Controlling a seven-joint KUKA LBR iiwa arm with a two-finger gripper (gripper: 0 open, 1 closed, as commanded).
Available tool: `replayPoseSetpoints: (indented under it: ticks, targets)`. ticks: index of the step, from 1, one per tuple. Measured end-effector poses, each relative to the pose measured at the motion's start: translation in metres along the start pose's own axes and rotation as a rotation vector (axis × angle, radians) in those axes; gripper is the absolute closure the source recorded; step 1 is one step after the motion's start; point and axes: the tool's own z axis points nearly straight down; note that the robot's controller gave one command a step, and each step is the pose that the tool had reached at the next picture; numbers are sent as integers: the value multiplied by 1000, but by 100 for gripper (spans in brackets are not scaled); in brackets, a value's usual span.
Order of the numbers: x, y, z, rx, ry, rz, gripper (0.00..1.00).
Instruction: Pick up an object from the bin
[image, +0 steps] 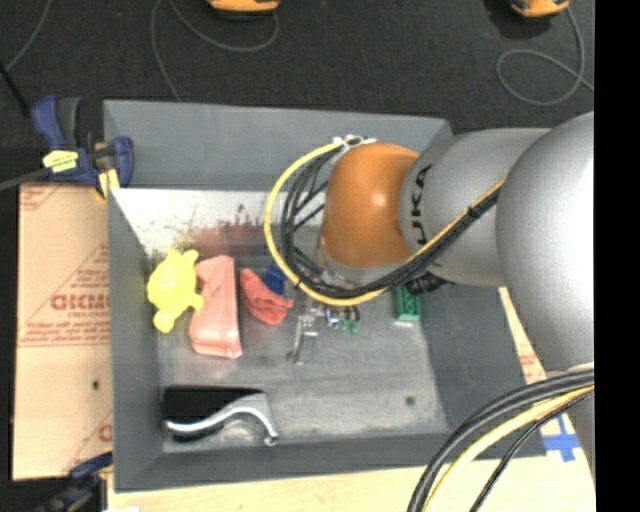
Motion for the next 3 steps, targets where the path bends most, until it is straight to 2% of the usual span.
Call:
replayPoseSetpoints:
  ticks: [1, 2, 3]
  targets:
    - [-33, 22, 39, -12, 3, -11, 0]
    - [-42, 77, 7, 0, -6, 11, 100]
    - [-42, 77, 7, 0, -6, 10, 100]
